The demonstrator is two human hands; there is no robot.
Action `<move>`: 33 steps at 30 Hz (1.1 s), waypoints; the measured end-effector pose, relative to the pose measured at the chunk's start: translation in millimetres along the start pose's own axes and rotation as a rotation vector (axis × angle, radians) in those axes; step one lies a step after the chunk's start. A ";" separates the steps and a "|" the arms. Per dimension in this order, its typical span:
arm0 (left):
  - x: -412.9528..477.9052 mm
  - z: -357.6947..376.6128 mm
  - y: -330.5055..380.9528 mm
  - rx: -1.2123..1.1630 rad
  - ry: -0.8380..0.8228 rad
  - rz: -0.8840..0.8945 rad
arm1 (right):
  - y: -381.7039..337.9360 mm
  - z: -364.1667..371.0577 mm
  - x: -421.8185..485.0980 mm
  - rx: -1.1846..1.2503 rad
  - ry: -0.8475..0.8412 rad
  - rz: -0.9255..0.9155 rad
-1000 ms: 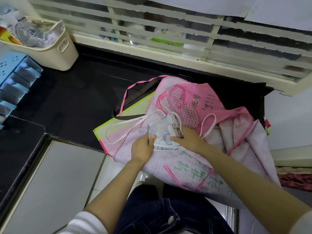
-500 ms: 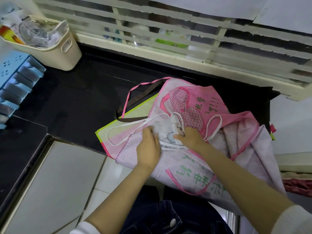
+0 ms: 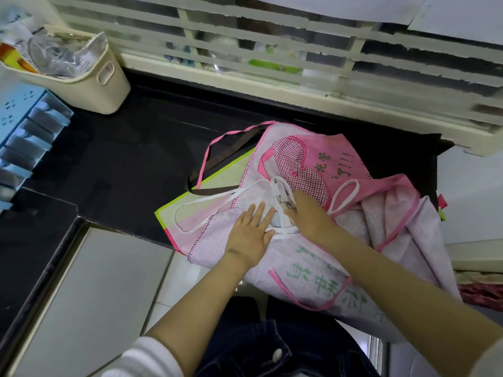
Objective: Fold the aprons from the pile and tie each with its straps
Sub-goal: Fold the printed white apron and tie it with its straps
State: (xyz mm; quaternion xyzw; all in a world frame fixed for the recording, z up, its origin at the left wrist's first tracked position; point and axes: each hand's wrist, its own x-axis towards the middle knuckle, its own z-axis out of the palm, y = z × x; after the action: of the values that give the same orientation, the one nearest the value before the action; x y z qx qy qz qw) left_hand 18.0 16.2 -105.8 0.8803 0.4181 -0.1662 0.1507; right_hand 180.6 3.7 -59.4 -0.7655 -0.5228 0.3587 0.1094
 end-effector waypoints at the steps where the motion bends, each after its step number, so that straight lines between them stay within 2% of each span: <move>1: 0.8 -0.4 -0.8 0.012 -0.010 0.001 | -6.5 -6.1 -2.7 -0.041 0.015 -0.021; 6: 1.6 -7.8 -4.2 -0.033 -0.043 0.014 | -45.8 -29.7 -29.4 -0.079 0.044 -0.189; 9: 2.2 -10.4 -5.7 -0.091 -0.067 0.014 | -46.0 -13.9 -55.5 -0.292 0.184 -0.242; 11: 1.9 -14.1 -6.9 -0.137 -0.081 0.013 | -34.9 0.7 -74.8 -0.339 0.252 -0.277; 15: 2.6 -23.6 -7.4 -0.241 -0.109 -0.001 | -6.9 30.2 -98.7 -0.206 0.010 -0.110; 21: 7.8 -40.8 -7.3 -0.381 -0.150 -0.029 | 15.7 61.7 -89.4 -0.359 0.014 -0.068; 28: 10.4 -31.6 -1.9 -0.422 0.005 -0.101 | 17.8 69.3 -90.9 -0.489 -0.067 -0.089; 31: 10.1 -27.2 -1.3 -0.421 0.038 -0.104 | 16.0 48.9 -87.1 -0.333 0.006 -0.139; 33: 9.8 -23.7 -1.1 -0.426 0.059 -0.105 | 12.2 30.1 -76.1 -0.172 0.130 -0.104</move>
State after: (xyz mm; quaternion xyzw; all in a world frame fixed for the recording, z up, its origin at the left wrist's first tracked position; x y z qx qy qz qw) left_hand 26.9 33.2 -88.7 0.8099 0.4933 -0.0560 0.3123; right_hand 154.6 -74.7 -54.6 -0.7656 -0.5825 0.2561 0.0952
